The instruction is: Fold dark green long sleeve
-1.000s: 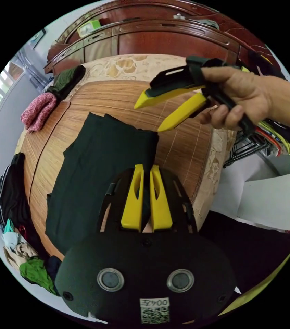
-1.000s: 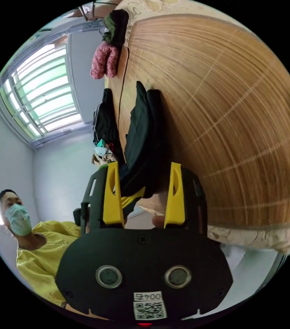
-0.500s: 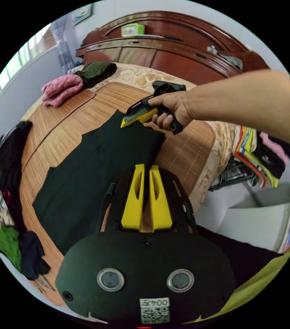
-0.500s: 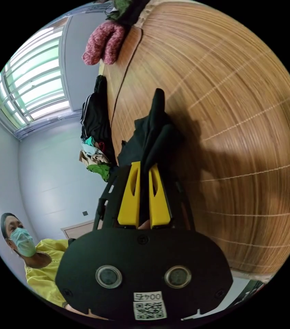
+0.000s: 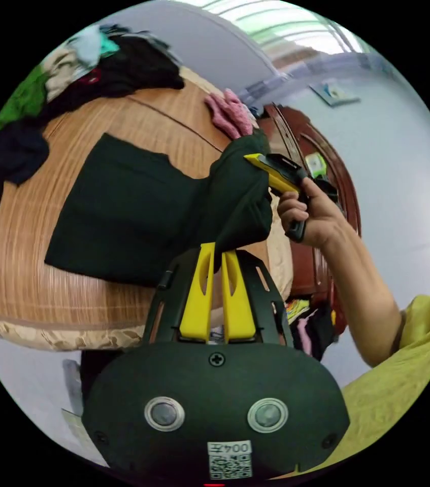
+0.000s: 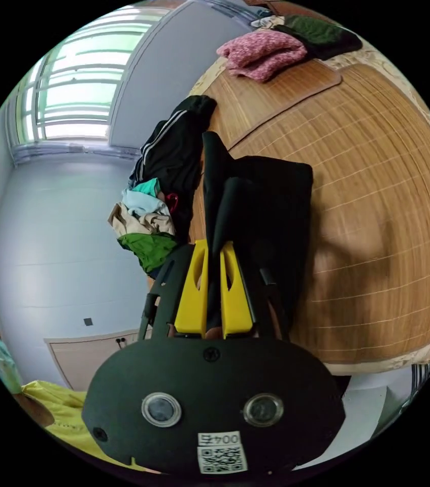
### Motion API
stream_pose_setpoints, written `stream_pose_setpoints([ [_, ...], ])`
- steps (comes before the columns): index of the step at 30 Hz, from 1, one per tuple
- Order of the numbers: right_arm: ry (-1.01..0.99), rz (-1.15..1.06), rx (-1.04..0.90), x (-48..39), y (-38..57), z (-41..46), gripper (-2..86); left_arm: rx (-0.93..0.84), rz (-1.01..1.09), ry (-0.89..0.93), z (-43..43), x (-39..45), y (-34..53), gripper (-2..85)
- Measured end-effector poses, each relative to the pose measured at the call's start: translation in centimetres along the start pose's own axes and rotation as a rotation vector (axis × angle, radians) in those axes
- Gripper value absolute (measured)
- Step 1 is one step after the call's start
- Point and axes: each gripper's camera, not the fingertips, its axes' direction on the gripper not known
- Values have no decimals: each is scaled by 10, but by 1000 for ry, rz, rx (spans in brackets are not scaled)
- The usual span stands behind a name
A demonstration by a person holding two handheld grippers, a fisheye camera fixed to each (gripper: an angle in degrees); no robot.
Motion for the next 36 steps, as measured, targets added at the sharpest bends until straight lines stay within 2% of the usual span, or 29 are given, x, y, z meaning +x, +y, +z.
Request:
stream_pose_setpoints([
  [10, 172, -27, -11, -29, 21, 240, 47, 131, -342, 168, -18, -195, -12, 11],
  [20, 301, -14, -28, -9, 35, 390, 50, 140, -442, 198, 1, -298, -32, 16],
  [28, 223, -95, -80, 7, 36, 445, 84, 150, -558, 233, 15, -362, -46, 22],
  [32, 172, -215, 3, -5, 39, 416, 64, 174, -599, 203, 3, -379, -46, 19],
  [34, 202, -281, 31, -8, 44, 395, 65, 206, -642, 141, -15, -385, -44, 15],
  [36, 264, -345, 28, -5, 55, 376, 66, 229, -588, 82, -29, -378, -51, 8],
])
